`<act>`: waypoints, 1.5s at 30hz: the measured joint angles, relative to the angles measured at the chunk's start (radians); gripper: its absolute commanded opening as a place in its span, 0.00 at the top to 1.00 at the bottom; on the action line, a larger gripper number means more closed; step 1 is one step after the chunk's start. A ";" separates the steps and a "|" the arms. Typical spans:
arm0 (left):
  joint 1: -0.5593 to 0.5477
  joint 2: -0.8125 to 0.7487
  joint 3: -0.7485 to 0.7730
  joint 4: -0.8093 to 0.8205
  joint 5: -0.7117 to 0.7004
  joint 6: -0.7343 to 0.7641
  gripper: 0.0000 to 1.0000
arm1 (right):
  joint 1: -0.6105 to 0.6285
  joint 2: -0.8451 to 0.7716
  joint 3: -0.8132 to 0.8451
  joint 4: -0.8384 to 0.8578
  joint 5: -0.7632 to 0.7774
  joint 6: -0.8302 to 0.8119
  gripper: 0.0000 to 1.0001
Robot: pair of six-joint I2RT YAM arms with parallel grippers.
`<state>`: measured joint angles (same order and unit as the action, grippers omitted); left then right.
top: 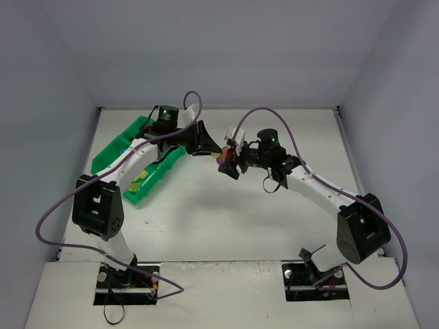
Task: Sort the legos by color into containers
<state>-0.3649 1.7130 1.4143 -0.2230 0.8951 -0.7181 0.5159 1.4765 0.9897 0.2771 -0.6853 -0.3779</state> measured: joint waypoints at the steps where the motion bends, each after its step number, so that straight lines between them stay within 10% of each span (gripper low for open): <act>1: 0.006 0.000 0.000 -0.012 0.010 0.006 1.00 | 0.002 -0.001 -0.004 0.004 -0.001 -0.002 0.94; 12: 0.167 -0.065 0.001 -0.095 0.023 0.085 1.00 | -0.011 -0.003 -0.034 -0.040 0.019 -0.002 0.94; 25: 0.360 -0.196 -0.118 -0.374 -0.671 0.222 0.90 | -0.011 -0.003 -0.033 -0.050 0.022 -0.002 0.94; 36: 0.360 -0.042 -0.135 -0.383 -0.832 0.220 0.34 | -0.011 -0.003 -0.033 -0.058 0.021 -0.003 0.93; 45: 0.318 -0.118 -0.127 -0.367 -0.689 0.240 0.29 | -0.011 -0.003 -0.032 -0.060 -0.005 -0.007 0.93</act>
<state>-0.0467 1.5948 1.2877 -0.5900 0.2062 -0.4782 0.5045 1.4731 0.9577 0.2176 -0.6903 -0.3847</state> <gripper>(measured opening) 0.709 0.621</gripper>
